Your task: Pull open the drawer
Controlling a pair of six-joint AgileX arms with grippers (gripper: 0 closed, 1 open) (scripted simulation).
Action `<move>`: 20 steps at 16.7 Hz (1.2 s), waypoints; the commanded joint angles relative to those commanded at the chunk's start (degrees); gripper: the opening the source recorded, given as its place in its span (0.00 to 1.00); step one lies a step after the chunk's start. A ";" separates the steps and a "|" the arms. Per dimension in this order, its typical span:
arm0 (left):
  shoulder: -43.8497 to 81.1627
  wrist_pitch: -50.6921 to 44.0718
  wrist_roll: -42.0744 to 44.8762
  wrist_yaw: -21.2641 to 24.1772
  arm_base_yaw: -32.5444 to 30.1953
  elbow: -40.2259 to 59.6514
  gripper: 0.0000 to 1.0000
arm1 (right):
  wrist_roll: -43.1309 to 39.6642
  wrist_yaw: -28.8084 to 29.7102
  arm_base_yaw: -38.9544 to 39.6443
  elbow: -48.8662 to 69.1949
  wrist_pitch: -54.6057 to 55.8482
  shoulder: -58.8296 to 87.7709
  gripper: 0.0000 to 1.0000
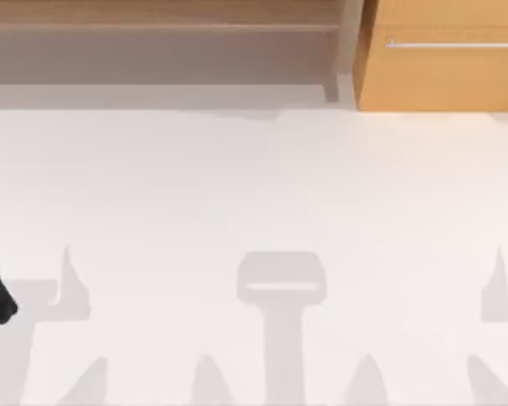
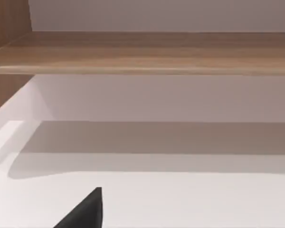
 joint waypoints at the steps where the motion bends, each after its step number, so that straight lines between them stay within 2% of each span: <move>1: 0.00 0.00 0.00 0.00 0.00 0.00 1.00 | 0.00 0.00 0.00 0.00 0.00 0.00 1.00; 4: 0.00 0.00 0.00 0.00 0.00 0.00 1.00 | -0.08 -1.03 -1.37 1.02 1.77 1.99 1.00; 7: 0.00 0.00 0.00 0.00 0.00 0.00 1.00 | -0.08 -4.80 -5.50 4.10 7.32 9.40 1.00; 16: 0.00 0.00 0.00 0.00 0.00 0.00 1.00 | 0.90 -23.99 -23.88 17.87 32.86 49.72 1.00; 20: 0.00 0.00 0.00 0.00 0.00 0.00 1.00 | 1.09 -30.77 -30.93 23.09 42.42 65.08 1.00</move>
